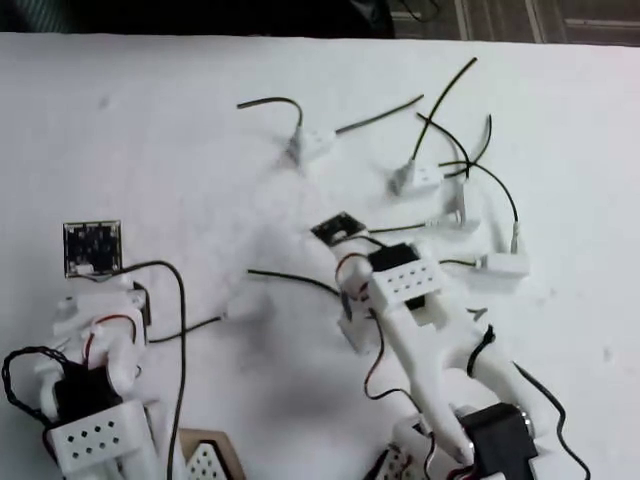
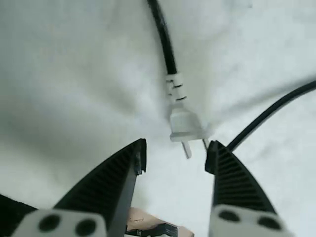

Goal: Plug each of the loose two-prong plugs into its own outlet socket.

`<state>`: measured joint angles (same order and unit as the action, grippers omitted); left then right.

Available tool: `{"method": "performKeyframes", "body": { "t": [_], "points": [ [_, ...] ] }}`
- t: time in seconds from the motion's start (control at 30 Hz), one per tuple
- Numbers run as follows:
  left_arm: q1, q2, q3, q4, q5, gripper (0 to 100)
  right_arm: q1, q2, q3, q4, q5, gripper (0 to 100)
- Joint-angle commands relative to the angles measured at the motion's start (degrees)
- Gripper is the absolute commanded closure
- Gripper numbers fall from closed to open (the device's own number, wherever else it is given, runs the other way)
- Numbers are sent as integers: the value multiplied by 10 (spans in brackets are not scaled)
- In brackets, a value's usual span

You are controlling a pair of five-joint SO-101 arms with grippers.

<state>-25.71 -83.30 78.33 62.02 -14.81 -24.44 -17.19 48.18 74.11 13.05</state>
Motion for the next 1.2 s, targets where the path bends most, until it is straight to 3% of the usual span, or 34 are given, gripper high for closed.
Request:
{"method": "performKeyframes", "body": {
  "t": [0.0,0.23,0.37,0.6,1.17],
  "points": [
    [-3,-3,-2,-11,-8,858,-12,-26,-32,13,-22,779],
    [-4,-3,-2,-11,-8,858,7,-24,-33,-47,-21,781],
    [-4,-3,-2,-11,-8,858,32,-23,-32,-86,-7,834],
    [-4,-3,-2,-11,-8,858,57,-23,-29,-91,7,847],
    [-4,-3,-2,-11,-8,858,25,109,-31,-116,18,850]
  ]
}}
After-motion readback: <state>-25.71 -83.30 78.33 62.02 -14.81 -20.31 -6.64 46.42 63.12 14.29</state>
